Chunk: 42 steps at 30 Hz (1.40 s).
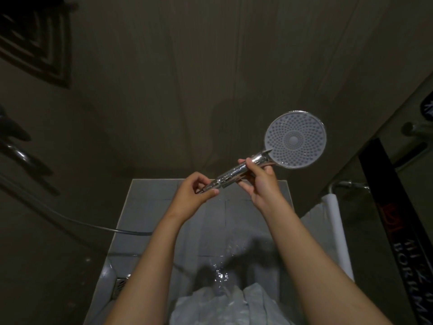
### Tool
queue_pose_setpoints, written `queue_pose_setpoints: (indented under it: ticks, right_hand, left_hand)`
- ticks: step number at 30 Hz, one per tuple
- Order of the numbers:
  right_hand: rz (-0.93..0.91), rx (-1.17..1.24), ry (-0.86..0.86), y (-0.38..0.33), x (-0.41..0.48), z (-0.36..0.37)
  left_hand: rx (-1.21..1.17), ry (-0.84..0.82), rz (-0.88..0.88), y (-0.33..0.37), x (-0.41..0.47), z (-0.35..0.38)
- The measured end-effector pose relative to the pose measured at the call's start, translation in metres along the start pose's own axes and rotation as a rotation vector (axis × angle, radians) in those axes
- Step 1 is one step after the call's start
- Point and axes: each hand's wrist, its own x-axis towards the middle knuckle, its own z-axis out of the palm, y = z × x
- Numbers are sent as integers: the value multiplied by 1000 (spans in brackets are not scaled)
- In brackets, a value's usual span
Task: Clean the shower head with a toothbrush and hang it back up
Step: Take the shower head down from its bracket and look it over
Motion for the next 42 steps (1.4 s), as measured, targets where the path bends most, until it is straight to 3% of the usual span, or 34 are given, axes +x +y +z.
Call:
queue_pose_setpoints:
  ticks: [10, 21, 37, 42]
  right_hand:
    - [-2, 1, -8, -1, 2, 2]
    - [-4, 21, 8, 2, -1, 2]
    - [-14, -16, 4, 1, -4, 3]
    - [-5, 2, 7, 2, -4, 0]
  left_hand:
    - [89, -67, -13, 2, 3, -1]
    - [16, -3, 49, -2, 0, -5]
    - [31, -95, -35, 0, -2, -5]
    - [49, -75, 18, -3, -3, -9]
